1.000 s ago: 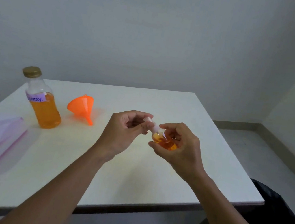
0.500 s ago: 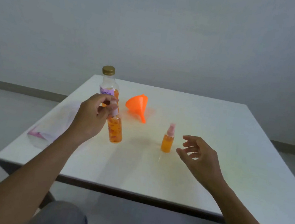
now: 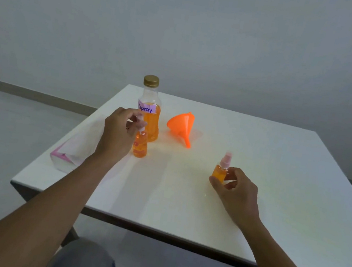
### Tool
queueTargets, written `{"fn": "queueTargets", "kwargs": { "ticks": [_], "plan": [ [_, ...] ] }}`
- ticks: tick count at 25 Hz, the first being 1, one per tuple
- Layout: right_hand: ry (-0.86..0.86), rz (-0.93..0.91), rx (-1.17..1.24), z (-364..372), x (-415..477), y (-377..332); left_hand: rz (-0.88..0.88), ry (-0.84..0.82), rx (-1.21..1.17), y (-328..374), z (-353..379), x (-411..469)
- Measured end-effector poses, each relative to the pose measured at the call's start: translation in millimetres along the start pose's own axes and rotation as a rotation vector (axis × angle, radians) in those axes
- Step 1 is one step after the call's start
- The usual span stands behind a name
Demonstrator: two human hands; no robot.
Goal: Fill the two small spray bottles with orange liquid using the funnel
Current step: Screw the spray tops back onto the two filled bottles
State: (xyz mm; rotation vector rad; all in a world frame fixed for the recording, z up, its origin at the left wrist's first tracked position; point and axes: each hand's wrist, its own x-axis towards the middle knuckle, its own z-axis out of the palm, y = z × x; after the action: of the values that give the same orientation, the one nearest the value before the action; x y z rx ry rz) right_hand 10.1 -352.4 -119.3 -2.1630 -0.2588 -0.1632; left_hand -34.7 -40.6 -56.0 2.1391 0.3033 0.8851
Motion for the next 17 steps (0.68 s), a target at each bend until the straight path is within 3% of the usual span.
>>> {"fn": "queueTargets", "kwargs": {
  "ticks": [6,10,12,15,17],
  "plan": [
    [-0.006,-0.033,-0.02,-5,-2,-1,0.031,-0.025,0.108,8,1,-6],
    [0.016,-0.079,-0.027,-26,-8,-4,0.464,0.054,0.223,53,21,-23],
    [0.015,-0.103,-0.037,-38,-12,-4,0.566,-0.139,0.087,77,44,-32],
    [-0.005,-0.13,-0.03,-56,-19,0,0.316,-0.539,-0.178,118,78,-53],
    [-0.021,-0.152,-0.058,-68,-22,5,0.25,-0.662,-0.25,135,101,-59]
  ]
}}
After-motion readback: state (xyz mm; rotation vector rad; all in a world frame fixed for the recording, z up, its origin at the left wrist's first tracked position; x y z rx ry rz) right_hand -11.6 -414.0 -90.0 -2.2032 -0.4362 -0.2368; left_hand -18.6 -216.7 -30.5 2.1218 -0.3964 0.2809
